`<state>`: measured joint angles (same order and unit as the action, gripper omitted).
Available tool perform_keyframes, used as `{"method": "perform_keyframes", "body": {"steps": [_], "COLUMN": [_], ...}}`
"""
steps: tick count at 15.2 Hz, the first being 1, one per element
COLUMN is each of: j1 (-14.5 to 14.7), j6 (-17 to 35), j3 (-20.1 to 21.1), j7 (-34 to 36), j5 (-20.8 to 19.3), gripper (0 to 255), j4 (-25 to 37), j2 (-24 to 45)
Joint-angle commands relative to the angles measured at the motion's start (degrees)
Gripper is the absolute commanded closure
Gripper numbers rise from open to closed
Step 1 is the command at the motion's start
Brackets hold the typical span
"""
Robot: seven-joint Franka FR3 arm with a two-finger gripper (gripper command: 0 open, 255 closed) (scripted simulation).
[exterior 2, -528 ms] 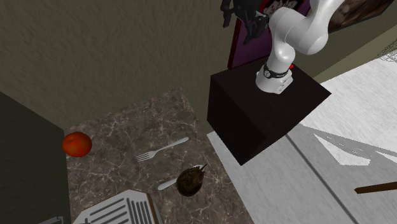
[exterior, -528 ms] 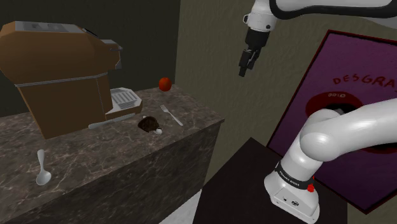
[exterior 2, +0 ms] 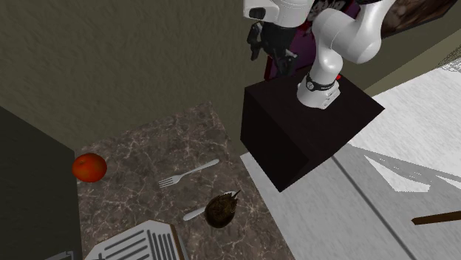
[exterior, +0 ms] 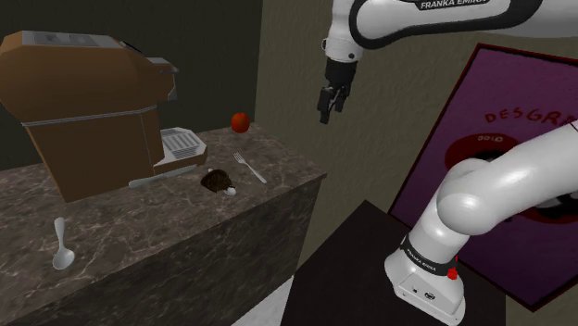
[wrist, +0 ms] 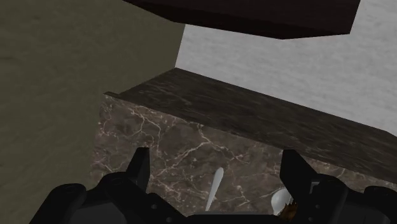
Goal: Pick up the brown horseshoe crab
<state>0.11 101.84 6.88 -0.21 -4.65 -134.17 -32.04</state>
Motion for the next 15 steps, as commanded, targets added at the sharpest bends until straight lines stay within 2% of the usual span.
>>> {"method": "perform_keyframes", "body": {"steps": [1, 8, 15], "j1": [0.20, 0.69, 2.09], "j6": [1.79, 7.12, 9.54], "j3": [1.41, 6.04, 8.95], "j7": [1.83, 8.67, 15.71], "j5": [0.04, -1.55, -5.52], "gripper": [0, 0, 0], "j4": [0.99, 7.11, 16.68], "j2": [3.77, 19.06, 35.51]}}
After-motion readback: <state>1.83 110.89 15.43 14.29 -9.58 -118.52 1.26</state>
